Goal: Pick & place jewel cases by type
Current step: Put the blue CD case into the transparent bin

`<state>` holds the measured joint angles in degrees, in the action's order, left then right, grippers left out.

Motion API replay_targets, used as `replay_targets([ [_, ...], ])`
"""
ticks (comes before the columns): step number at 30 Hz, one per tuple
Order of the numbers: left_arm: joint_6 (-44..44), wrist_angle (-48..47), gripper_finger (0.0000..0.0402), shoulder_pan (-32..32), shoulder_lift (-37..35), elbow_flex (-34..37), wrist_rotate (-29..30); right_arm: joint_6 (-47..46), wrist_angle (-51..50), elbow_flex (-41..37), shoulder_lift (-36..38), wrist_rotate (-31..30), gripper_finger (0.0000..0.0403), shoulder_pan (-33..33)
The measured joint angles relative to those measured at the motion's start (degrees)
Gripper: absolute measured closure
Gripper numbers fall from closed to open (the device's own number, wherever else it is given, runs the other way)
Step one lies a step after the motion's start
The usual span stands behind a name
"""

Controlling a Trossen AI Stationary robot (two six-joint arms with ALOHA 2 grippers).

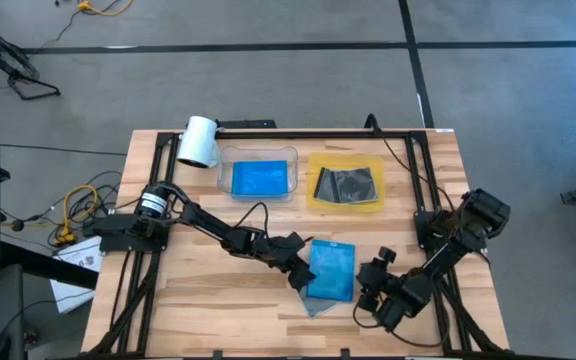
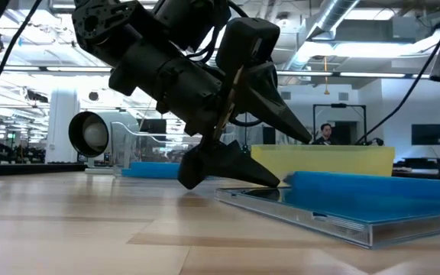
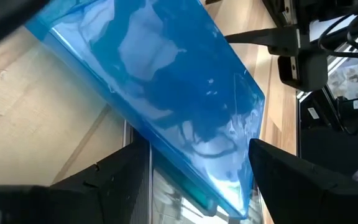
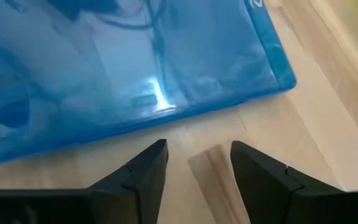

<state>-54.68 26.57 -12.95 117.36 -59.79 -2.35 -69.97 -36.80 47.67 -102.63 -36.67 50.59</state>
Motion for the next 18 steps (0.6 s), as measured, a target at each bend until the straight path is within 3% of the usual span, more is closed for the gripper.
replay_targets([
  [18,-0.9,0.9,0.0121,0.3,0.0,0.1,-0.2,11.7,9.7,-0.2,0.5,-0.4,0.0246,-4.2],
])
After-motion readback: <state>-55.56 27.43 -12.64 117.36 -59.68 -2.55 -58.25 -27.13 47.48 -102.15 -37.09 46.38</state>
